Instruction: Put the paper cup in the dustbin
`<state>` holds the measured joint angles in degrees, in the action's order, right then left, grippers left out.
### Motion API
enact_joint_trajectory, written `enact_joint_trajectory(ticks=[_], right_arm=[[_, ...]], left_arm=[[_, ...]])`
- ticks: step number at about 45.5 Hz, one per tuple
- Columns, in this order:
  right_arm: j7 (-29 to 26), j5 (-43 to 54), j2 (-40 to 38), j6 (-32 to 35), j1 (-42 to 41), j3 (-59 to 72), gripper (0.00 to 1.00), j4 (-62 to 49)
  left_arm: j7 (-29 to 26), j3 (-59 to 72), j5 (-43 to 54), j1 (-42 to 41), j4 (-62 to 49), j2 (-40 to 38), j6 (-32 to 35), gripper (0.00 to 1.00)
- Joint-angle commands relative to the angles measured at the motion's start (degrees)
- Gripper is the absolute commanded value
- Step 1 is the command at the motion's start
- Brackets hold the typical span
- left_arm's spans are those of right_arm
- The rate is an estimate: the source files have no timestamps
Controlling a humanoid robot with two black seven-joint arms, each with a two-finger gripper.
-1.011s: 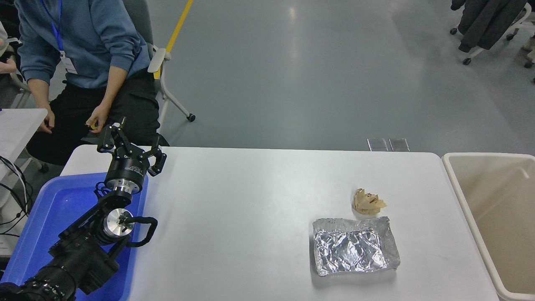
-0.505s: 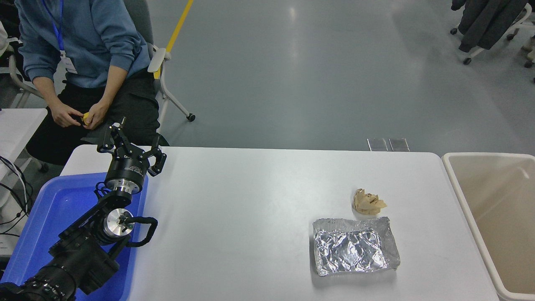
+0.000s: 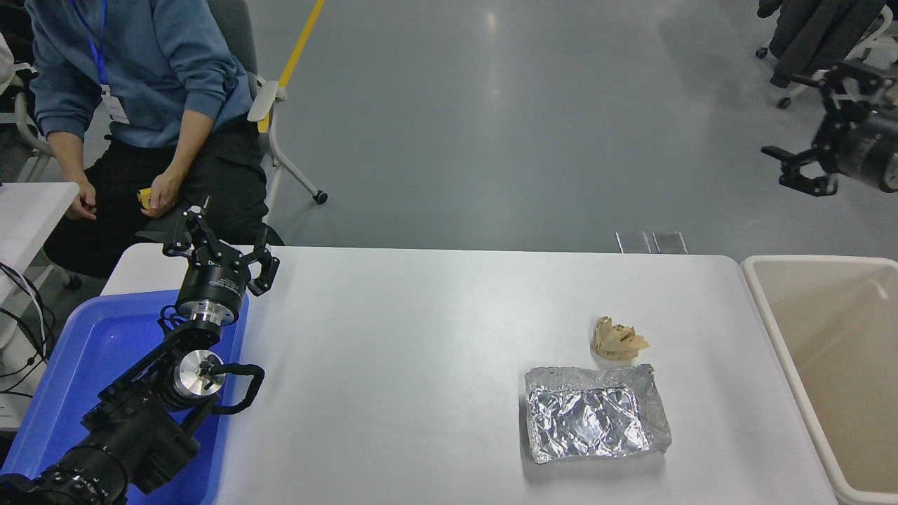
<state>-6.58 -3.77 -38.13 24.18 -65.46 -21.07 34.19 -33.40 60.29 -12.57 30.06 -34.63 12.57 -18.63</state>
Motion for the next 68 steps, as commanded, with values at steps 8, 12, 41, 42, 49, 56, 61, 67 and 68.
enact_joint_trajectory(ticks=[8, 12, 41, 42, 49, 56, 61, 67, 68], right_arm=[[1.6, 3.1, 11.3, -1.4, -0.3, -1.1, 0.99, 2.1], [3.3, 4.0, 14.3, -2.2, -0.3, -1.1, 0.99, -0.4], [8.7, 4.8, 24.9, -6.8, 2.9, 0.9, 0.99, -18.9], [8.8, 4.7, 25.4, -7.6, 3.0, 0.9, 0.99, -19.0], [8.9, 4.6, 28.3, -13.1, 3.1, 0.0, 0.99, -18.8], [8.9, 4.6, 30.2, -13.1, 3.1, 0.0, 0.99, -18.6], [8.9, 4.6, 31.5, -13.0, 2.9, 0.0, 0.99, -18.5], [8.8, 4.6, 32.6, -13.0, 2.7, 0.2, 0.99, -18.6], [8.8, 4.6, 32.7, -13.0, 2.7, 0.2, 0.99, -18.6]], left_arm=[[0.0, 0.0, 0.0, 0.0, 0.0, 0.0, 0.0, 1.00], [0.0, 0.0, 0.0, 0.0, 0.0, 0.0, 0.0, 1.00], [0.0, 0.0, 0.0, 0.0, 0.0, 0.0, 0.0, 1.00], [0.0, 0.0, 0.0, 0.0, 0.0, 0.0, 0.0, 1.00], [0.0, 0.0, 0.0, 0.0, 0.0, 0.0, 0.0, 1.00], [0.0, 0.0, 0.0, 0.0, 0.0, 0.0, 0.0, 1.00], [0.0, 0.0, 0.0, 0.0, 0.0, 0.0, 0.0, 1.00], [0.0, 0.0, 0.0, 0.0, 0.0, 0.0, 0.0, 1.00], [0.0, 0.0, 0.0, 0.0, 0.0, 0.0, 0.0, 1.00]])
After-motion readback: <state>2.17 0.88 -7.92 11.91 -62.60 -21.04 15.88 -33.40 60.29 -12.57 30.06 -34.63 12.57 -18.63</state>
